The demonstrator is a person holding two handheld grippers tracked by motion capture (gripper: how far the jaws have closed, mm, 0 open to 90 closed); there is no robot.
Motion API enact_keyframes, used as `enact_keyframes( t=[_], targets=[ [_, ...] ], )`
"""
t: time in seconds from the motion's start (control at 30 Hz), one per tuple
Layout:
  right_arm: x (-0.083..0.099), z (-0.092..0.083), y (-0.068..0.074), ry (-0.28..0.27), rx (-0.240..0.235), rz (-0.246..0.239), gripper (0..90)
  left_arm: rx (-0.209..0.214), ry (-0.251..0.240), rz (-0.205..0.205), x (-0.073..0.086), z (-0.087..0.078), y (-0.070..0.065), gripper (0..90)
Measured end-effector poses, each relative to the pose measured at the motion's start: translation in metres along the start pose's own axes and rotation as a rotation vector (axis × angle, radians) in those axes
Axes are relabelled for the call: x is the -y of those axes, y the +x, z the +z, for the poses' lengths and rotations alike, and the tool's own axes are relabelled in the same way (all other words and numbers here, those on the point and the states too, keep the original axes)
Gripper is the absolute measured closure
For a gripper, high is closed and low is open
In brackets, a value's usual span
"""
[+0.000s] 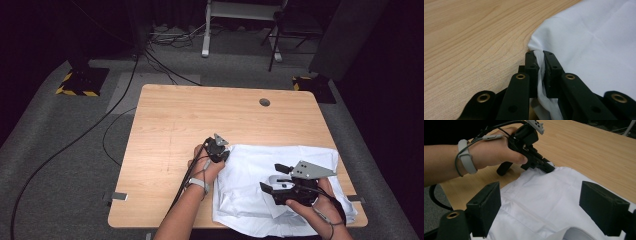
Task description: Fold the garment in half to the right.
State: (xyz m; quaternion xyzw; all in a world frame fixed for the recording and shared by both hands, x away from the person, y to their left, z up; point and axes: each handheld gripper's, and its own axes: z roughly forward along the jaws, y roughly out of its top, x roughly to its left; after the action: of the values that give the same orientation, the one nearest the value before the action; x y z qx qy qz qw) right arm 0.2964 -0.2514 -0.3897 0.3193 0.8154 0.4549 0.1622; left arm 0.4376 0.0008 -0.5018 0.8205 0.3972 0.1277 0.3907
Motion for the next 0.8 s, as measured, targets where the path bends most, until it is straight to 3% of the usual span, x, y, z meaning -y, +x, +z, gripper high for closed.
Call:
enact_keyframes(
  t=[0.33,0.47,0.8],
  targets=[
    [-0.005,0.012,0.018,0.007,-0.019,-0.029,17.0,0.004,0.001,0.003,0.0,0.0,0.001,82.9],
    [-0.004,0.017,0.025,0.014,-0.029,-0.039,17.0,0.022,-0.001,-0.014,-0.001,0.0,0.004,82.8],
    [-0.001,0.034,0.042,0.033,-0.057,-0.074,16.5,0.003,0.002,0.007,0.0,0.0,0.001,82.6]
  ],
)
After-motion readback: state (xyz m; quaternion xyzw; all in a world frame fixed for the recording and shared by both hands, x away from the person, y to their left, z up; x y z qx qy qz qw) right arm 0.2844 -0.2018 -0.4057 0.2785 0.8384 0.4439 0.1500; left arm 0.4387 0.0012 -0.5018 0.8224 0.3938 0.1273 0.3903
